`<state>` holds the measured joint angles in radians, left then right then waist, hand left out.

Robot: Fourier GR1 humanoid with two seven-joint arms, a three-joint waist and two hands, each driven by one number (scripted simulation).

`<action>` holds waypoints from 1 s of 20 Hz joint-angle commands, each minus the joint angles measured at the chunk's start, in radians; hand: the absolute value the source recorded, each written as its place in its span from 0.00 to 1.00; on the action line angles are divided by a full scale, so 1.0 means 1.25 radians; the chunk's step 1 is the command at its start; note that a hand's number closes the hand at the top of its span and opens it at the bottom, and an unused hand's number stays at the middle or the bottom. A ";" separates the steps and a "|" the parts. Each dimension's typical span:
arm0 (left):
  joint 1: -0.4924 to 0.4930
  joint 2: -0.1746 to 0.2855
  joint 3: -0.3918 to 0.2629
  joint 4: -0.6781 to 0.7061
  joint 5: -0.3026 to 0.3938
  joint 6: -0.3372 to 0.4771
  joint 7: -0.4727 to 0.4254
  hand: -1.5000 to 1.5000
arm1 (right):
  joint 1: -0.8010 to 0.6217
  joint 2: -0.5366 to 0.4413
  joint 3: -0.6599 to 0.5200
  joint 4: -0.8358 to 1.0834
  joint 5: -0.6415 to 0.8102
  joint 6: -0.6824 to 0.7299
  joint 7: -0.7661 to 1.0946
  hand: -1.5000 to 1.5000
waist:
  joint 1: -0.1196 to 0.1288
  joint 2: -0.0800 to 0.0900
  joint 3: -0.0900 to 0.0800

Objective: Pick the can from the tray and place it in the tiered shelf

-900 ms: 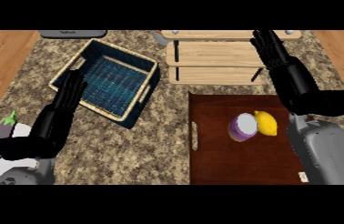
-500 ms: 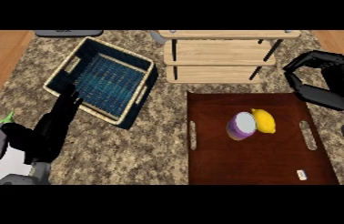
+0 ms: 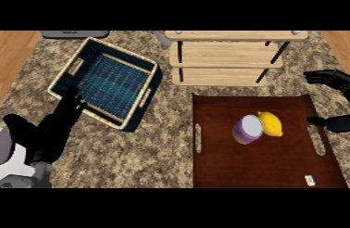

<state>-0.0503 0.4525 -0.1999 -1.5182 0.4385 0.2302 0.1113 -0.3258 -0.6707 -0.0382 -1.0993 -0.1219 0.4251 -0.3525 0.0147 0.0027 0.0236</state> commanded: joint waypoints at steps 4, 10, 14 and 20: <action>0.017 -0.009 -0.014 0.106 0.012 -0.007 0.081 0.50 | -0.034 -0.107 0.041 0.032 0.013 0.217 -0.062 0.00 | -0.010 0.006 -0.019; 0.016 -0.020 -0.018 0.097 -0.002 0.004 0.094 0.50 | -0.067 -0.114 0.108 -0.081 0.062 0.222 0.042 0.00 | -0.018 -0.002 -0.021; 0.036 -0.028 -0.017 0.108 -0.012 -0.005 0.062 0.50 | -0.095 -0.101 0.114 -0.134 0.058 0.186 0.187 0.00 | -0.021 -0.003 -0.022; 0.063 -0.012 -0.010 0.057 -0.001 -0.010 0.102 0.50 | -0.111 -0.019 0.170 -0.239 0.120 0.063 0.383 0.00 | -0.015 -0.007 -0.021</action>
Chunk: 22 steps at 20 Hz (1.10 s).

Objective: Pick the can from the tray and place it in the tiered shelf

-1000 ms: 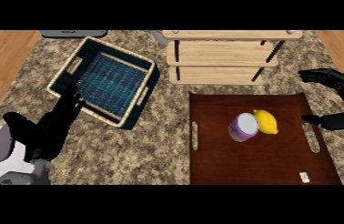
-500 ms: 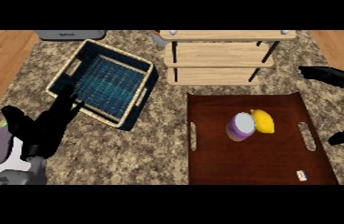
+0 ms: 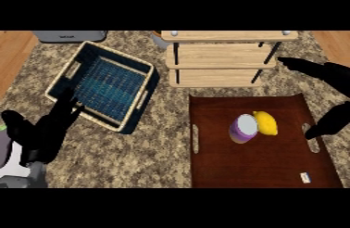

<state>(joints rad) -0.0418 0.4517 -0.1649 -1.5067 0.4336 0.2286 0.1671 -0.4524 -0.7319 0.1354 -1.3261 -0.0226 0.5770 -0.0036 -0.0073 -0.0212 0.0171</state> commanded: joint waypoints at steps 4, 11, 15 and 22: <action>0.043 -0.028 -0.038 0.077 -0.012 -0.006 0.039 0.50 | -0.016 0.060 0.063 -0.097 0.055 -0.064 0.214 0.00 | -0.002 0.016 -0.016; 0.023 -0.024 -0.019 0.090 -0.013 -0.015 0.051 0.50 | 0.003 0.090 0.139 -0.181 0.109 -0.058 0.319 0.00 | -0.005 0.016 -0.015; 0.023 -0.038 -0.023 0.095 -0.024 -0.010 0.047 0.50 | 0.039 0.094 0.159 -0.170 0.167 -0.086 0.314 0.00 | -0.003 0.018 -0.014; 0.036 -0.057 -0.032 0.093 -0.047 -0.006 0.032 0.50 | 0.062 0.140 0.202 -0.226 0.243 -0.140 0.400 0.00 | 0.001 0.019 -0.014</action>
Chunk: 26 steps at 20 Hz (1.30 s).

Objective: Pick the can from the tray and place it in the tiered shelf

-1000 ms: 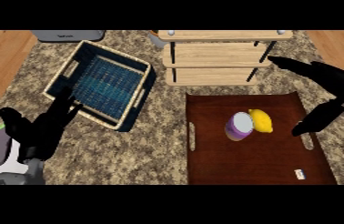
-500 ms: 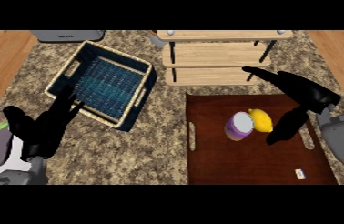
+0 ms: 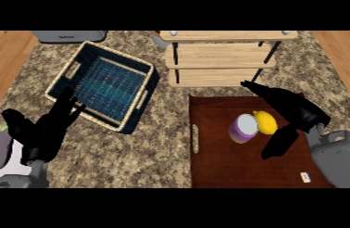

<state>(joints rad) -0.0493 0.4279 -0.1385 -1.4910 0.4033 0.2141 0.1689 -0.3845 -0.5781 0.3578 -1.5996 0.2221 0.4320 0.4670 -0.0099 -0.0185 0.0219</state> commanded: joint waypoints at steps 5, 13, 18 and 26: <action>0.028 -0.043 -0.029 0.108 -0.010 -0.011 0.021 0.50 | 0.010 0.027 0.012 0.012 0.062 -0.030 0.012 0.00 | 0.002 0.019 -0.018; 0.041 -0.036 -0.031 0.059 -0.009 -0.022 0.060 0.50 | 0.055 0.046 0.039 0.016 0.141 -0.079 0.016 0.00 | 0.005 0.016 -0.017; 0.015 -0.020 -0.005 0.074 -0.008 -0.029 0.078 0.50 | 0.039 0.096 0.078 0.084 0.219 -0.127 0.009 0.00 | 0.011 0.018 -0.017; -0.006 -0.031 0.008 0.110 -0.012 -0.053 0.067 0.50 | 0.037 0.131 0.062 0.185 0.254 -0.196 -0.107 0.00 | 0.009 0.020 -0.017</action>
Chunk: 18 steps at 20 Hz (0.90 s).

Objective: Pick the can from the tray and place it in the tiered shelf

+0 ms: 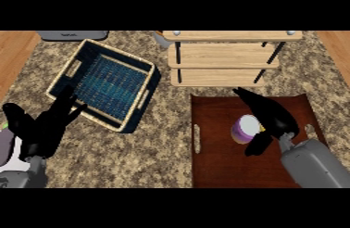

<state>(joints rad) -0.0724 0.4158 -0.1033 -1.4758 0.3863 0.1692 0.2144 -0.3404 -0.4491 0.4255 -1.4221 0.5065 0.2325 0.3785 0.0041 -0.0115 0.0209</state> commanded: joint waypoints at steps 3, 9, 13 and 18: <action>-0.001 -0.043 -0.039 0.091 -0.025 0.014 0.048 0.50 | -0.016 0.047 0.000 0.046 0.023 -0.031 -0.038 0.00 | -0.006 0.013 -0.017; 0.016 -0.054 -0.043 0.067 -0.040 0.022 0.044 0.50 | -0.024 0.076 0.065 0.145 0.079 -0.027 -0.106 1.00 | 0.003 0.015 -0.017; 0.053 -0.030 -0.013 0.083 -0.018 -0.027 0.012 0.50 | -0.030 0.037 0.091 0.150 0.089 0.018 -0.196 1.00 | 0.003 0.014 -0.017; 0.026 -0.066 -0.043 0.076 -0.059 0.018 0.036 0.50 | -0.005 0.067 0.082 0.161 0.086 -0.023 -0.254 1.00 | -0.006 0.014 -0.016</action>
<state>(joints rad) -0.0623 0.3831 -0.0953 -1.4876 0.3413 0.1793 0.2117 -0.3746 -0.3999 0.5071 -1.2538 0.6051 0.2379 0.1284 0.0028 -0.0200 0.0151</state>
